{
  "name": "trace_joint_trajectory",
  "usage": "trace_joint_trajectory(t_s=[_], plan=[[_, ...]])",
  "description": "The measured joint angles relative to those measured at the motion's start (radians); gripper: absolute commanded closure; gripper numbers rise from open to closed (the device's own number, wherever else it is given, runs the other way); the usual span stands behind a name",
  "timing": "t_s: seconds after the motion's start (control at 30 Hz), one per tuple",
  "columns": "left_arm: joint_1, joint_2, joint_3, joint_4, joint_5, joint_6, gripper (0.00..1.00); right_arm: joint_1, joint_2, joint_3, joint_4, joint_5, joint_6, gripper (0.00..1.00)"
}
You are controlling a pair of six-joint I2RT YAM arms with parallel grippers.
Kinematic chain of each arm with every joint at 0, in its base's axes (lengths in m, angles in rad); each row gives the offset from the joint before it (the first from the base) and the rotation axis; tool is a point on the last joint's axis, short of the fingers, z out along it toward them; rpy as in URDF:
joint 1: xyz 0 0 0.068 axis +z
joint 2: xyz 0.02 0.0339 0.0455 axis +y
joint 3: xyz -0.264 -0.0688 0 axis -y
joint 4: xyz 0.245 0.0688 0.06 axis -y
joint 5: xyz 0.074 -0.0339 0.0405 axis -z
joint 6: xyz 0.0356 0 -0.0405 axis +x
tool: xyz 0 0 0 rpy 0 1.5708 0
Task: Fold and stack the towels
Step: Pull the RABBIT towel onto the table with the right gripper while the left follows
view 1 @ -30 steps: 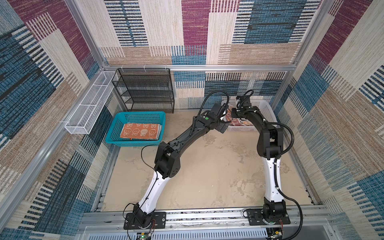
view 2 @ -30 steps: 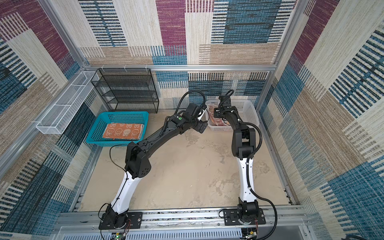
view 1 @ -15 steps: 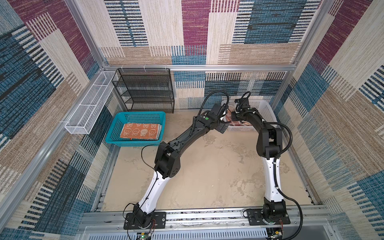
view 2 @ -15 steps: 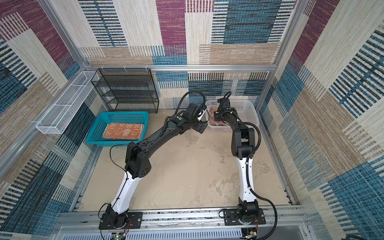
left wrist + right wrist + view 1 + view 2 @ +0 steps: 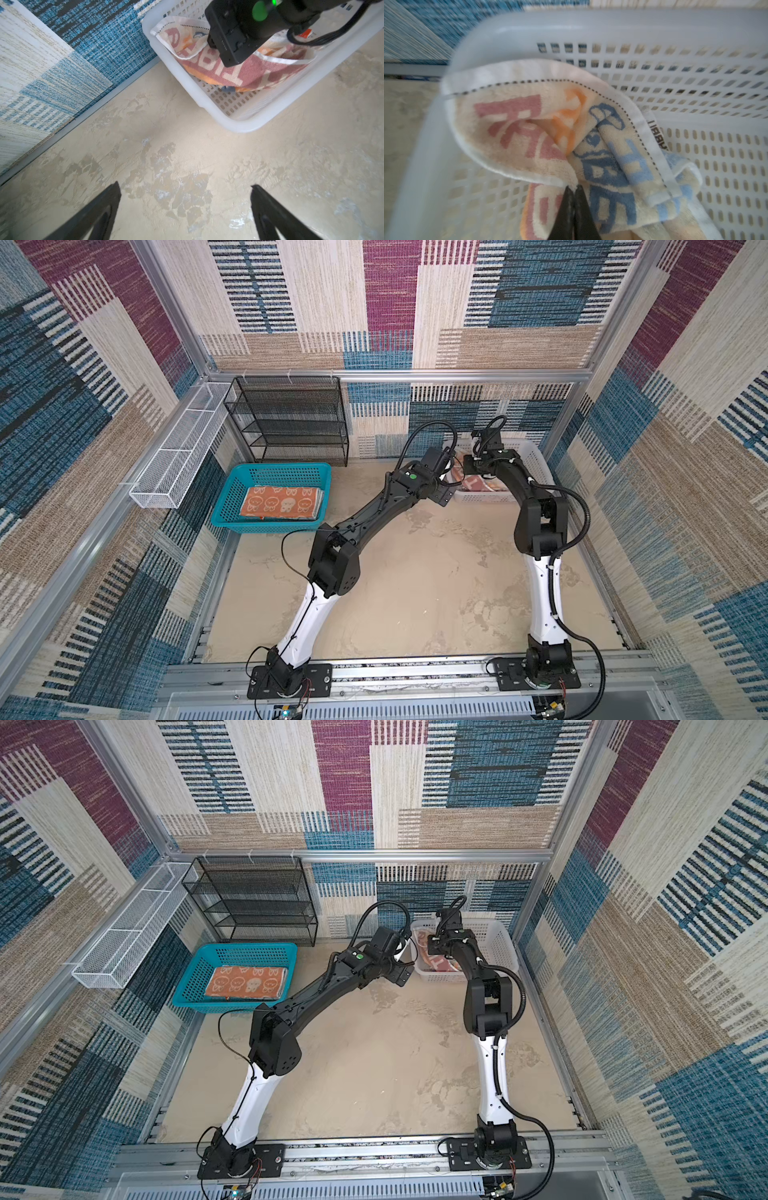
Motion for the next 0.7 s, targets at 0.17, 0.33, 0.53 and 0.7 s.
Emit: trace_joint_trajectory(t_s=[0.17, 0.33, 0.53, 0.7], plan=[[0.002, -0.106, -0.050, 0.001, -0.030, -0.038, 0.00, 0.033, -0.150, -0.010, -0.022, -0.027, 0.027, 1.00], [0.010, -0.231, -0.132, -0.005, -0.067, -0.099, 0.00, 0.127, -0.262, -0.010, -0.058, -0.031, 0.037, 1.00], [0.097, -0.525, -0.442, 0.011, -0.049, -0.266, 0.00, 0.306, -0.399, 0.010, -0.125, -0.031, 0.050, 1.00], [0.182, -0.827, -0.762, 0.058, -0.013, -0.396, 0.00, 0.452, -0.559, -0.157, -0.101, -0.042, 0.077, 1.00]])
